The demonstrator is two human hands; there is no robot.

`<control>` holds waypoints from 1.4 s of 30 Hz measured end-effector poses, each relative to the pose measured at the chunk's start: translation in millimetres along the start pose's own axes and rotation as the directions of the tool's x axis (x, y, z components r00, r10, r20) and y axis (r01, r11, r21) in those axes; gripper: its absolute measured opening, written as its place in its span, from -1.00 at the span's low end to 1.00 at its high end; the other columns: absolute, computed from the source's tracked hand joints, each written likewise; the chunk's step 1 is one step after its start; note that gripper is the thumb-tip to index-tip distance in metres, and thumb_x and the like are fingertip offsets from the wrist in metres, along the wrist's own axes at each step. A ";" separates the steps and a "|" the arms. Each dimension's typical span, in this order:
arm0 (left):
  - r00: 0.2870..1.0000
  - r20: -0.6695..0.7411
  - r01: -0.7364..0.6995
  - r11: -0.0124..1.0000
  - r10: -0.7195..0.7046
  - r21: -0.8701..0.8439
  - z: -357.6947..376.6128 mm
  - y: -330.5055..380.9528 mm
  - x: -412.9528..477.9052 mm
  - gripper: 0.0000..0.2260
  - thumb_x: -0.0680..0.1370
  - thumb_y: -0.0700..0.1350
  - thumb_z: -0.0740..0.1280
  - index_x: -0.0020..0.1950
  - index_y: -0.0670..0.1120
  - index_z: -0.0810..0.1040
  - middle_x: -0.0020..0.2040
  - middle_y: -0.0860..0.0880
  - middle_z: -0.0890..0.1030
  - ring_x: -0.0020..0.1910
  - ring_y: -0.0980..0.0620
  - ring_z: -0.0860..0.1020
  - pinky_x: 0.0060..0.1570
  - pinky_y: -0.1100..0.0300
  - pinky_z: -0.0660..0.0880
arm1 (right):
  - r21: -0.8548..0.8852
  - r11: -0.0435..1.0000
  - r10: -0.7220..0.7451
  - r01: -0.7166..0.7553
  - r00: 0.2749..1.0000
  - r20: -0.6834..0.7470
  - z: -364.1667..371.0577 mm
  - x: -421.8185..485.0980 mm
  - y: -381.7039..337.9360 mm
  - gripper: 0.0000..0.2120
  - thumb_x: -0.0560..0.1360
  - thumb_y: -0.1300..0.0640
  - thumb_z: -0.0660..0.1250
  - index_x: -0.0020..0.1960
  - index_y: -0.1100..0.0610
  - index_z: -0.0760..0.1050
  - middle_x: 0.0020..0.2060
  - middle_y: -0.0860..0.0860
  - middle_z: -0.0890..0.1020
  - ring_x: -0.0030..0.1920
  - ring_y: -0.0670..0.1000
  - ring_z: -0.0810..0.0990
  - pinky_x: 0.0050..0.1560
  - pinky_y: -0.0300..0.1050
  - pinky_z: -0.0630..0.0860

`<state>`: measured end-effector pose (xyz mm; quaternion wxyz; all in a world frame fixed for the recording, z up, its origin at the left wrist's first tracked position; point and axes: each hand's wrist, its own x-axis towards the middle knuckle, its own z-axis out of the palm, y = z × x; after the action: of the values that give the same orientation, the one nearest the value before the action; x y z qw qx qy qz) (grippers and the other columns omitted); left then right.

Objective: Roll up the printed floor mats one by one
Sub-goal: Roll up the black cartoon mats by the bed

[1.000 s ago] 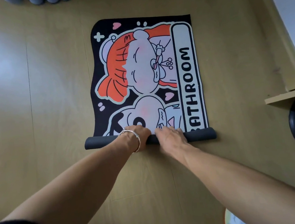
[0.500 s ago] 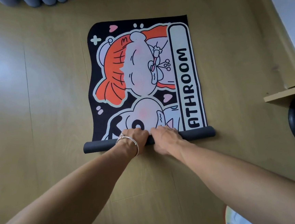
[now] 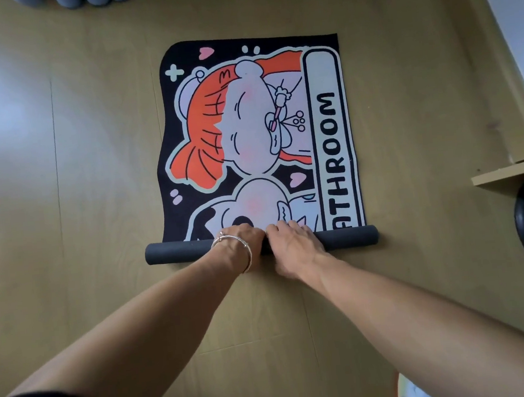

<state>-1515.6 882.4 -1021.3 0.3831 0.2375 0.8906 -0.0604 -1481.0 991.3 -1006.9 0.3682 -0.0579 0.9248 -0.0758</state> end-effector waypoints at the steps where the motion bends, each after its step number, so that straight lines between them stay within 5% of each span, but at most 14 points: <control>1: 0.999 -0.040 -0.021 1.000 0.021 0.002 0.6 0.3 -0.8 -0.74 0.51 -0.13 0.31 0.20 -0.03 0.44 0.08 -0.05 0.54 0.03 -0.08 0.55 -0.14 0.11 0.43 | 0.002 1.000 0.015 -0.015 1.000 0.007 0.1 0.2 0.3 -0.60 0.48 0.24 0.29 0.29 0.18 0.32 0.20 0.13 0.44 0.25 0.15 0.39 0.29 0.04 0.32; 4: 0.986 -0.155 -0.056 0.997 0.063 0.044 8.8 5.5 -7.6 -0.68 0.51 -0.14 0.31 0.23 -0.06 0.35 0.13 -0.06 0.49 0.12 -0.08 0.50 0.03 0.07 0.44 | 0.002 1.000 0.029 -0.029 0.997 0.065 -7.3 4.4 2.4 -0.64 0.53 0.21 0.24 0.31 0.20 0.33 0.20 0.14 0.47 0.25 0.15 0.42 0.29 0.05 0.34; 10: 0.999 -0.026 0.020 1.000 -0.020 -0.008 -5.1 4.2 -0.4 -0.77 0.54 -0.12 0.26 0.20 -0.03 0.47 0.07 -0.06 0.56 0.02 -0.08 0.57 -0.09 0.10 0.46 | -0.052 0.999 0.005 -0.004 1.000 0.017 -5.1 2.5 4.0 -0.57 0.45 0.24 0.33 0.30 0.15 0.32 0.17 0.12 0.46 0.22 0.13 0.42 0.25 0.04 0.34; 14: 0.989 -0.136 -0.060 0.998 0.058 -0.007 -0.3 6.7 -6.6 -0.65 0.50 -0.12 0.31 0.25 -0.03 0.33 0.10 -0.05 0.49 0.09 -0.08 0.50 -0.01 0.07 0.42 | -0.036 0.997 0.070 -0.067 0.993 0.094 -16.1 6.0 10.4 -0.62 0.50 0.24 0.26 0.30 0.14 0.34 0.18 0.11 0.49 0.23 0.15 0.45 0.25 0.06 0.34; 17: 0.989 -0.135 -0.054 0.998 0.056 0.014 1.9 4.7 -7.0 -0.73 0.53 -0.14 0.29 0.21 -0.04 0.34 0.06 -0.05 0.52 0.03 -0.08 0.54 -0.12 0.09 0.39 | 0.010 0.999 0.045 -0.048 0.983 0.176 -24.2 6.9 12.0 -0.68 0.51 0.23 0.20 0.26 0.14 0.37 0.15 0.12 0.52 0.15 0.16 0.51 0.11 0.02 0.42; 22: 0.997 -0.036 -0.065 0.998 0.065 0.005 -16.9 1.2 0.9 -0.82 0.55 -0.14 0.25 0.14 -0.01 0.49 0.03 -0.04 0.57 -0.06 -0.07 0.55 -0.20 0.14 0.39 | -0.010 0.998 0.055 -0.055 0.997 0.060 -19.7 1.2 14.7 -0.82 0.47 0.27 0.27 0.03 0.09 0.35 -0.04 0.08 0.53 0.03 0.13 0.52 0.05 -0.01 0.39; 26: 0.984 -0.142 -0.108 0.994 0.110 0.017 -14.0 -1.2 -3.3 -0.82 0.55 -0.11 0.20 0.14 -0.04 0.34 -0.02 -0.04 0.56 -0.14 -0.11 0.53 -0.25 0.08 0.32 | -0.057 0.993 0.112 -0.102 0.970 0.218 -34.5 14.0 21.2 -0.87 0.49 0.25 0.24 0.03 0.11 0.42 -0.17 0.05 0.48 -0.08 0.14 0.53 -0.11 -0.07 0.44; 29: 0.983 -0.155 -0.087 0.995 0.094 0.053 -14.0 -5.7 -4.8 -0.85 0.55 -0.10 0.19 0.10 -0.05 0.32 -0.03 -0.05 0.56 -0.12 -0.14 0.54 -0.24 0.08 0.31 | -0.058 0.994 0.099 -0.088 0.965 0.243 -39.8 19.7 24.9 -0.94 0.45 0.24 0.25 -0.19 0.16 0.38 -0.29 0.06 0.43 -0.25 0.11 0.49 -0.22 -0.11 0.43; 34: 0.994 -0.049 -0.092 0.995 0.094 0.038 -30.1 -6.3 -0.3 -0.82 0.51 -0.07 0.26 0.09 -0.01 0.47 -0.15 -0.02 0.47 -0.23 -0.06 0.43 -0.24 0.14 0.36 | -0.061 0.996 0.073 -0.070 0.996 0.045 -26.2 7.9 36.1 -0.84 0.47 0.28 0.23 0.03 0.12 0.40 -0.08 0.08 0.56 -0.17 0.11 0.47 -0.14 -0.05 0.41; 39: 0.969 -0.196 -0.139 0.988 0.149 0.066 -25.4 -15.0 -2.6 -0.81 0.52 -0.09 0.23 0.10 -0.05 0.33 -0.05 -0.03 0.53 -0.14 -0.09 0.51 -0.27 0.11 0.33 | -0.023 0.996 0.090 -0.088 0.973 0.214 -38.2 19.9 43.1 -0.82 0.44 0.18 0.29 0.04 0.13 0.48 -0.05 0.09 0.57 -0.08 0.13 0.56 -0.17 -0.08 0.47; 42: 0.983 -0.160 -0.087 0.996 0.092 0.035 -22.3 -19.1 -3.4 -0.81 0.52 -0.07 0.24 0.11 -0.05 0.36 -0.04 -0.05 0.55 -0.13 -0.10 0.52 -0.25 0.10 0.35 | 0.025 0.996 0.076 -0.082 0.981 0.177 -43.0 19.0 46.0 -0.83 0.42 0.17 0.30 0.00 0.10 0.41 -0.15 0.05 0.48 -0.13 0.12 0.54 -0.23 -0.07 0.43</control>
<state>-1537.1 870.8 -1004.7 0.3087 0.2867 0.9062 -0.0364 -1526.7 1037.6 -997.3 0.4522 -0.0216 0.8888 -0.0706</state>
